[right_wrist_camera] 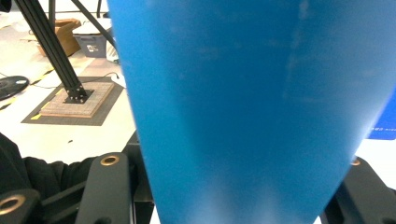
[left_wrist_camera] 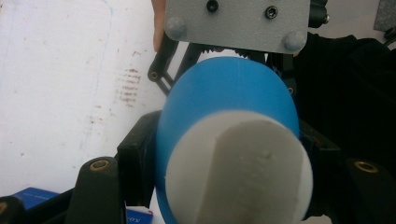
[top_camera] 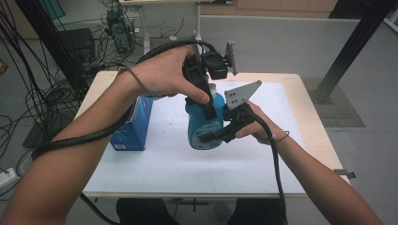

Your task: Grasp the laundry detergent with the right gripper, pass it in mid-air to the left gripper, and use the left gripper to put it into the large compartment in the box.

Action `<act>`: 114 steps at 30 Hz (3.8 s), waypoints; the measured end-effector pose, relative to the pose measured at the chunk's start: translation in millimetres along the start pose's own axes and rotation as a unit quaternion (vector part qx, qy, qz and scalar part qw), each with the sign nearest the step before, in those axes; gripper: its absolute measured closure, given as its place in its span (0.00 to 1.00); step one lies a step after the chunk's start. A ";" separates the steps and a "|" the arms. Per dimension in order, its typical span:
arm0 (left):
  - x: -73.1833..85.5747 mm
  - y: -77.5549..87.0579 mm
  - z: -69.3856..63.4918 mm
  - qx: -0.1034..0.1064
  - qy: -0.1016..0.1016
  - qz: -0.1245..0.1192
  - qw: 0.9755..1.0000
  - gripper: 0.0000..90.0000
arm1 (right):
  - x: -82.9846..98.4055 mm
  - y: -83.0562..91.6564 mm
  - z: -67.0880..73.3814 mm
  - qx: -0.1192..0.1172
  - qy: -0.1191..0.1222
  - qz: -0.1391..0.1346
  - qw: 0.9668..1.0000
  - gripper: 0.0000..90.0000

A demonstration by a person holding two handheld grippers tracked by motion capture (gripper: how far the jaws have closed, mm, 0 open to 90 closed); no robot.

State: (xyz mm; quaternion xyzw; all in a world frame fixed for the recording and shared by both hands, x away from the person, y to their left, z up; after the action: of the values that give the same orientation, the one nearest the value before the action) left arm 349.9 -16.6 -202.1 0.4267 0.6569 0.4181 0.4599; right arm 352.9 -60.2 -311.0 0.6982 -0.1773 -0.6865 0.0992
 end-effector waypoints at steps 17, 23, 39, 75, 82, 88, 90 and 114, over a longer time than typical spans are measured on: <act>-1.9 1.4 -0.4 -0.003 -0.001 0.001 1.000 0.41 | -1.1 1.3 -0.9 0.001 0.001 -0.001 1.000 0.47; -3.8 1.2 -0.4 -0.008 -0.002 0.005 1.000 0.41 | -0.7 2.1 -1.5 0.002 0.000 -0.004 1.000 0.47; -3.8 1.0 -0.1 -0.013 0.006 0.013 1.000 0.41 | 0.0 -0.8 -2.0 0.005 -0.001 -0.018 1.000 0.46; 9.4 8.2 12.2 -0.025 0.048 0.017 0.998 0.41 | 21.0 24.1 -13.8 0.042 0.003 0.090 0.995 0.08; 11.7 9.3 12.8 -0.033 0.053 0.014 0.998 0.41 | 32.5 34.5 -16.1 0.051 0.002 0.139 0.989 0.07; 14.6 11.1 15.0 -0.035 0.067 0.010 0.997 0.41 | 45.7 43.6 -18.6 0.058 -0.009 0.182 0.982 0.05; 15.7 12.4 15.9 -0.036 0.072 0.011 0.997 0.41 | 52.1 46.9 -20.2 0.064 -0.015 0.209 0.976 0.05; 34.2 33.4 40.8 -0.063 0.179 -0.019 0.982 0.41 | 115.2 76.4 -21.5 0.077 -0.054 0.410 0.907 0.05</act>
State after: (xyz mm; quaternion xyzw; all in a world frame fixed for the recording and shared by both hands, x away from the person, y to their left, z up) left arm 387.7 31.7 -188.3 0.3023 0.7088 0.5194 0.3694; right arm 365.2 -176.7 -387.4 0.5319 -0.5051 -0.6060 0.3079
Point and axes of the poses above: each handheld gripper's, and its own axes: y roughly backward along the jaws, x roughly out of its underside, z roughly to its left, the point moved 8 cm from there along -y, roughly forward along the jaws, and after that the axes turned 13 degrees about x, right-handed, at the moved point
